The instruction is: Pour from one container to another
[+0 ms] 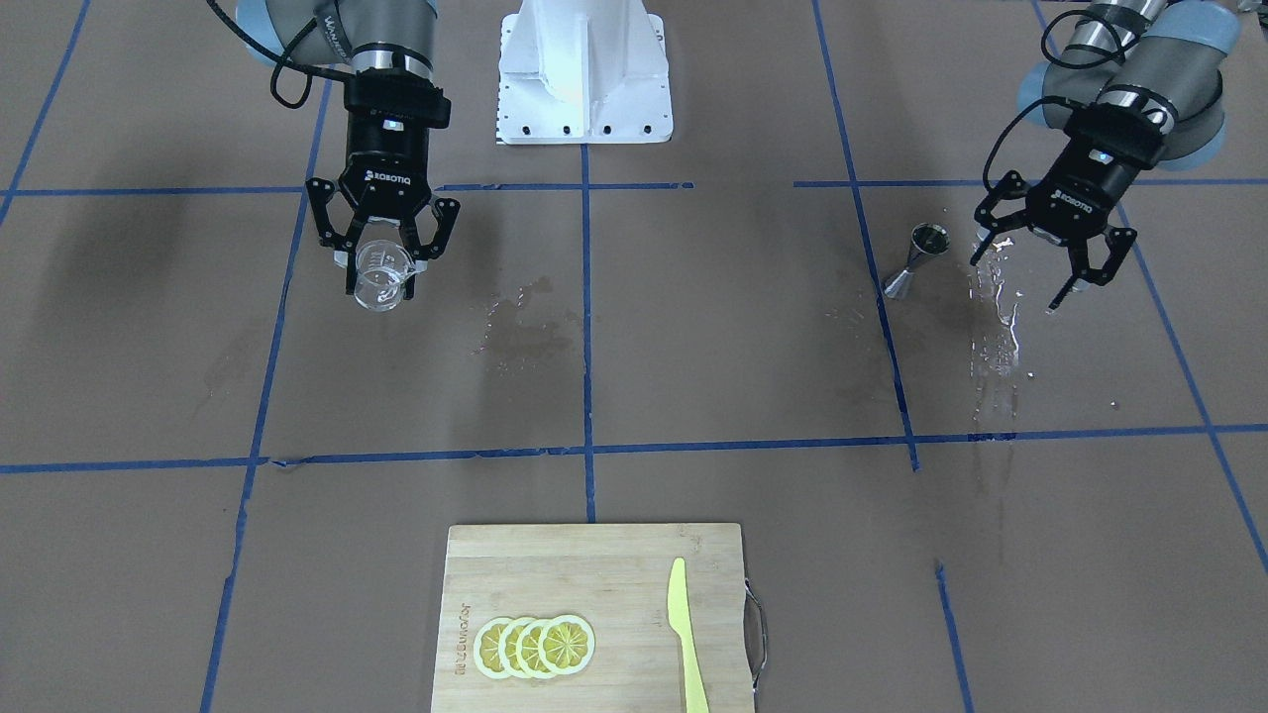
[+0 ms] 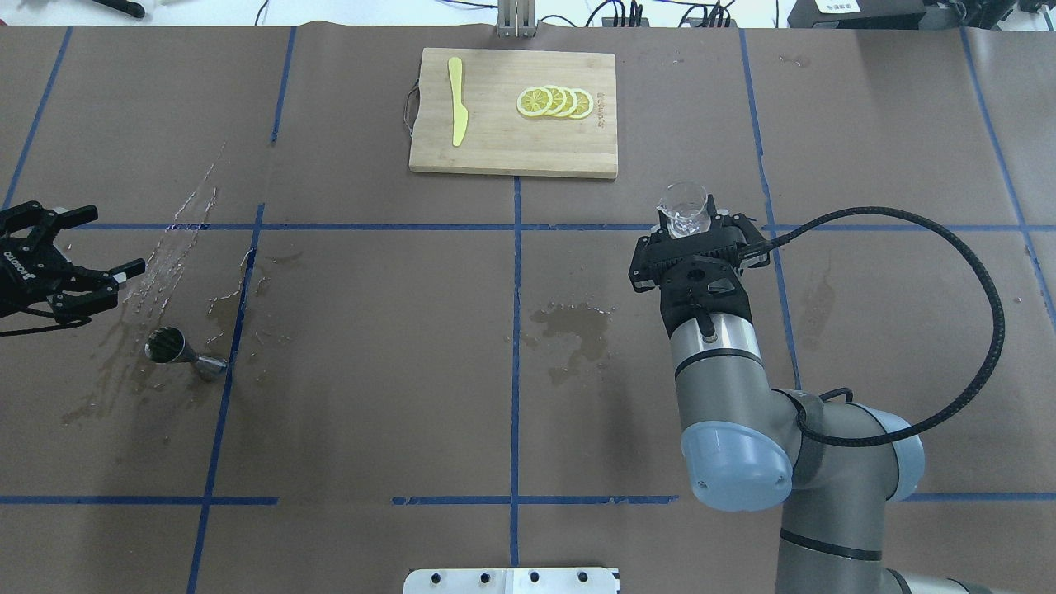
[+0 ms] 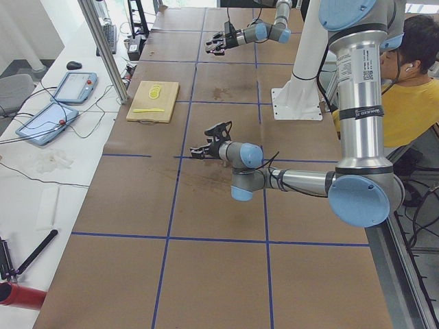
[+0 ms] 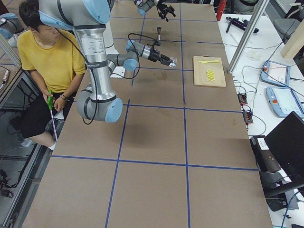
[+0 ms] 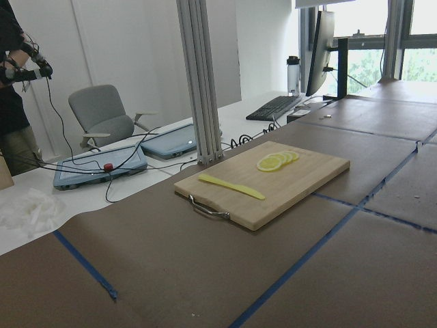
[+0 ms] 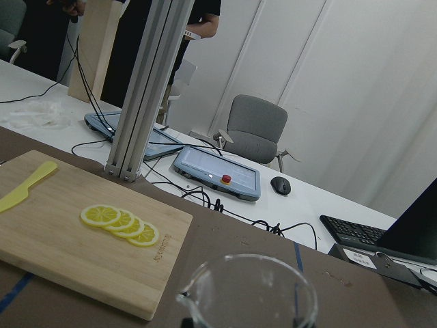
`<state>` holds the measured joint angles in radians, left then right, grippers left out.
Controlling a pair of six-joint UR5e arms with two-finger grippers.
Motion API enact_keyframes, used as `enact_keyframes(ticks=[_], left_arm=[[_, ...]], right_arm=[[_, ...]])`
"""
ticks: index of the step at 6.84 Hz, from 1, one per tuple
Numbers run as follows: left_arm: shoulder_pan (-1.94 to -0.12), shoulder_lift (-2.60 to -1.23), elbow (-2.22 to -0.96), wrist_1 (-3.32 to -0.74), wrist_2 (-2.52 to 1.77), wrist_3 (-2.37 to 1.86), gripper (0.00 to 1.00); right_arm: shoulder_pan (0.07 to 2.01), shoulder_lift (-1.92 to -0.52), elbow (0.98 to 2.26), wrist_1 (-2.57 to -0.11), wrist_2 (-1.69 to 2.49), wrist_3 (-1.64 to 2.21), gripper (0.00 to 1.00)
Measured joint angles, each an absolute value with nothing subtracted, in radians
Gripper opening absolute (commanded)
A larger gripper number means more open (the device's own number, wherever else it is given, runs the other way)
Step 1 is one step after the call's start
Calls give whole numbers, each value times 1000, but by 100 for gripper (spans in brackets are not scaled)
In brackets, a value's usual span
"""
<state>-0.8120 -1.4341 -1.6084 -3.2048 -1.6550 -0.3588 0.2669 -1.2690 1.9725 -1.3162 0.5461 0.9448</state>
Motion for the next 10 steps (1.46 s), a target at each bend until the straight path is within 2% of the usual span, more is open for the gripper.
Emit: enact_keyframes(ticks=[3, 5, 8, 10], left_arm=[[-1018, -1472, -1665, -2703, -1785, -49, 100], [-1189, -1577, -1689, -2346, -1791, 199, 100], [-1371, -1687, -1555, -2063, -1814, 328, 100], [-1459, -1717, -1526, -1815, -2043, 341, 100]], right_arm=[[267, -1270, 1971, -1316, 546, 963, 0], [265, -1270, 1970, -1316, 546, 982, 0], [264, -1268, 1971, -1315, 547, 984, 0], [264, -1267, 1972, -1315, 549, 984, 0]])
